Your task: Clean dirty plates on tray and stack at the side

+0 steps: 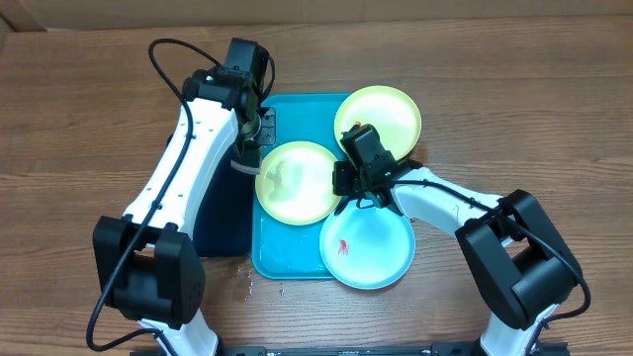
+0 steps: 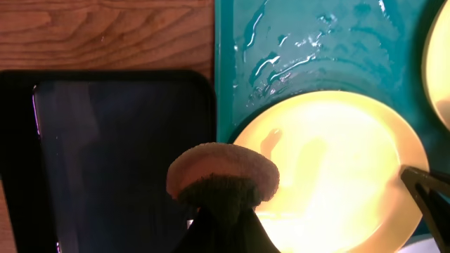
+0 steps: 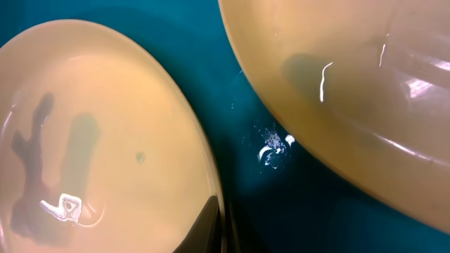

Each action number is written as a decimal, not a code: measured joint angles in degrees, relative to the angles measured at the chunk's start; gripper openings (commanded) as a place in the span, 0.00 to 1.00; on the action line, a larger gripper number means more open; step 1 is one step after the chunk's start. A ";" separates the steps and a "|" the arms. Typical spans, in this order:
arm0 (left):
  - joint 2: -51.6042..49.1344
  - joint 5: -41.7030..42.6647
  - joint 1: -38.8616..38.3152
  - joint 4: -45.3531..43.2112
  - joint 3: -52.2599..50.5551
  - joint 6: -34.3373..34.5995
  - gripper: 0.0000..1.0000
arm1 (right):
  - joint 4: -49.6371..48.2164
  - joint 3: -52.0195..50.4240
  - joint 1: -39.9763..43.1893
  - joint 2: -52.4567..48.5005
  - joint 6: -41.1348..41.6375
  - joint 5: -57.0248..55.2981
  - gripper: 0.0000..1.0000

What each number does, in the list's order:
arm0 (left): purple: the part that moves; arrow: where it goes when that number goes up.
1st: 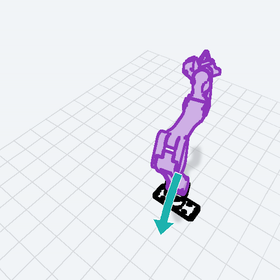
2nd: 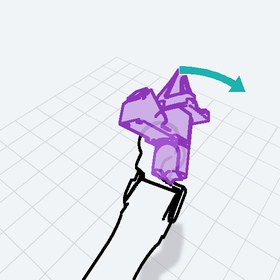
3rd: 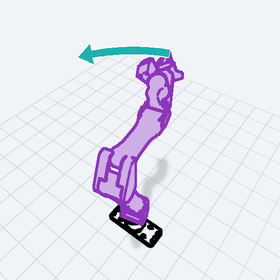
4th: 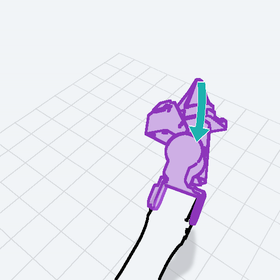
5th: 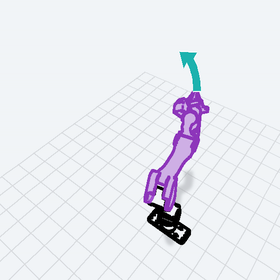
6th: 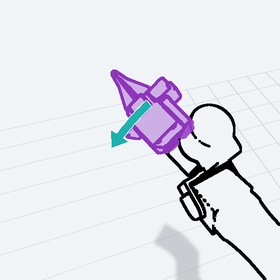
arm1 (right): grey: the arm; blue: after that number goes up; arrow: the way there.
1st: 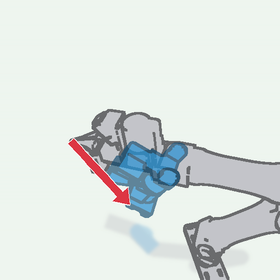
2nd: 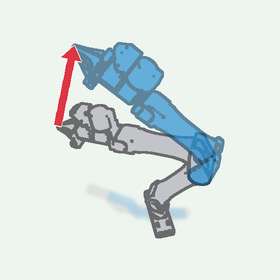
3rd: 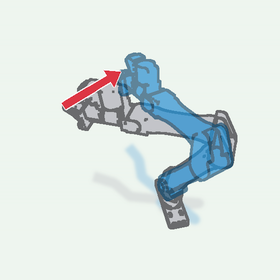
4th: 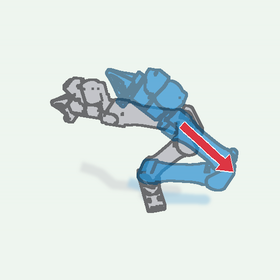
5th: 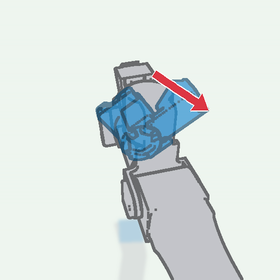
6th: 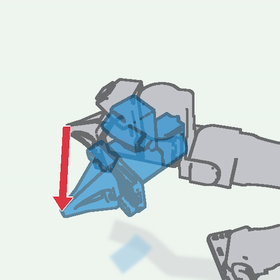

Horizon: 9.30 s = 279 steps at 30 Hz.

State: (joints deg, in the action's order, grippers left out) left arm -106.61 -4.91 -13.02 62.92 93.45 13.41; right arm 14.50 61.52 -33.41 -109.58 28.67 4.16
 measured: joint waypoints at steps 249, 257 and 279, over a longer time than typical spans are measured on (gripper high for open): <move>43.74 32.06 33.38 -12.52 -20.79 -13.64 1.00 | 19.39 14.78 25.33 -3.34 -12.35 5.75 0.04; 43.74 32.06 33.38 -13.09 -20.79 -13.66 1.00 | 19.74 14.78 24.30 -3.28 -11.26 10.49 0.04; 43.74 31.67 33.38 -12.15 -20.79 -13.40 1.00 | 18.51 14.78 9.09 -0.44 0.92 1.14 0.04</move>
State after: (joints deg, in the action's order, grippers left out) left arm -62.87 26.76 20.36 50.76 72.66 0.01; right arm 33.01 76.29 -24.32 -110.02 29.58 5.30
